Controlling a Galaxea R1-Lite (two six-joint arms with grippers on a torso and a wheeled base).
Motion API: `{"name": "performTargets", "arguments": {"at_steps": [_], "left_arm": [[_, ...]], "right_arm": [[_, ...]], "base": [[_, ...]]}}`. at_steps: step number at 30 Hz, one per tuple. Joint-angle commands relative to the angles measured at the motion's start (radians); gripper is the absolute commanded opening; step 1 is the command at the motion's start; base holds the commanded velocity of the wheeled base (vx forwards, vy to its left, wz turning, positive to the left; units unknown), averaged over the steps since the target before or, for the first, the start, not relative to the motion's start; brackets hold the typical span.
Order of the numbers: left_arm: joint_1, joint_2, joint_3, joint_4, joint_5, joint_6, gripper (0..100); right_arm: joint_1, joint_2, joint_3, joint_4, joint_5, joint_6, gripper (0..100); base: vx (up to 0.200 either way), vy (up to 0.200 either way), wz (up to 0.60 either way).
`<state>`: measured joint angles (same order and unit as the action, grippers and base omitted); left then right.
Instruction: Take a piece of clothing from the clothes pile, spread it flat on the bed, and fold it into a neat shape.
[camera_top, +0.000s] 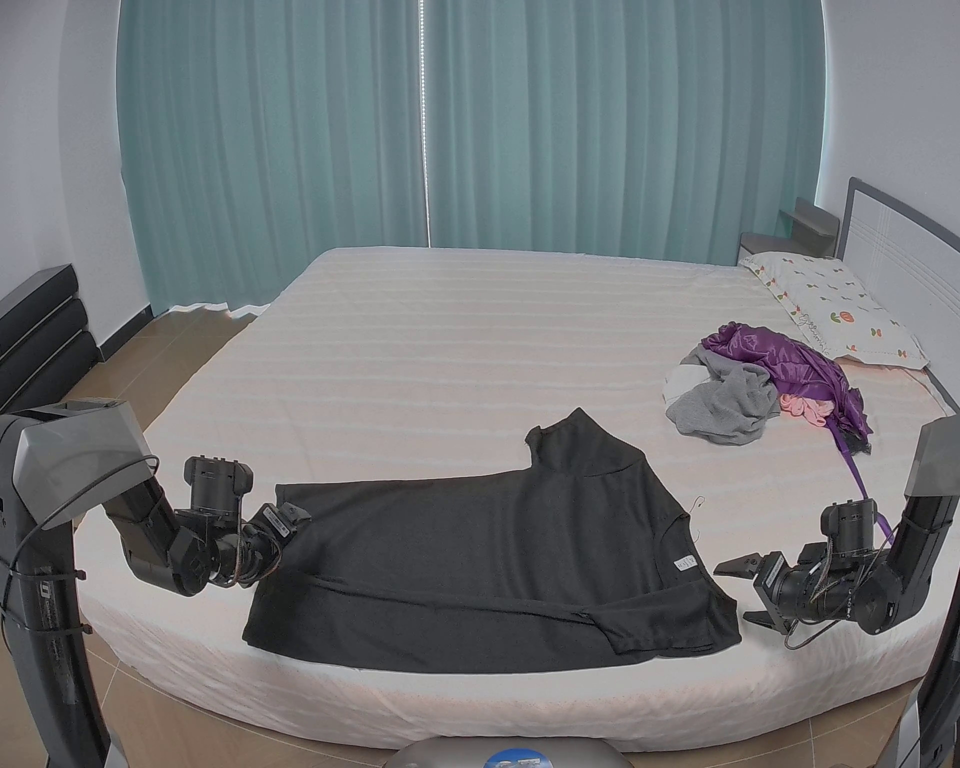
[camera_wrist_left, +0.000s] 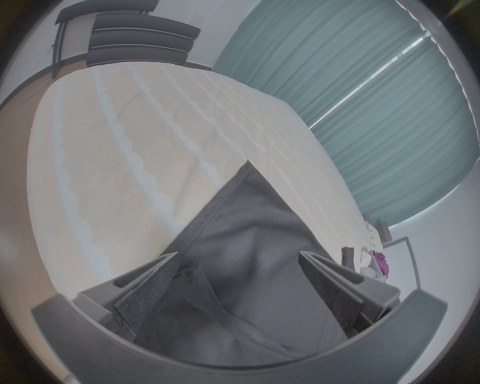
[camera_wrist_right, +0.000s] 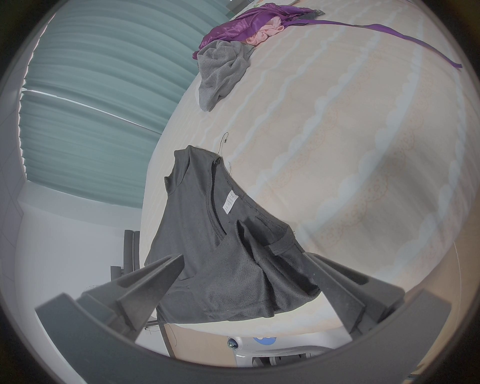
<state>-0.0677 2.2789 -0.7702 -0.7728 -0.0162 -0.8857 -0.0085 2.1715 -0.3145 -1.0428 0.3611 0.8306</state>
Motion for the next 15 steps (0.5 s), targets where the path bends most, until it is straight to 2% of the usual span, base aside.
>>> {"name": "performTargets", "arguments": {"at_steps": [1,9,15], "left_arm": [[0.026,-0.004,-0.015,0.0,-0.008,-0.012,100],[0.032,-0.035,0.043,0.001,-0.025,0.014,100],[0.028,-0.029,0.08,0.001,-0.045,0.093,100]], "right_arm": [[-0.001,-0.001,0.0,0.0,0.001,-0.001,100],[-0.001,0.001,0.0,0.0,0.001,-0.001,100],[-0.001,0.001,0.0,0.0,0.001,-0.001,100]], "base": [[0.0,0.0,0.0],[0.0,0.0,0.0],[0.0,0.0,0.0]]}}
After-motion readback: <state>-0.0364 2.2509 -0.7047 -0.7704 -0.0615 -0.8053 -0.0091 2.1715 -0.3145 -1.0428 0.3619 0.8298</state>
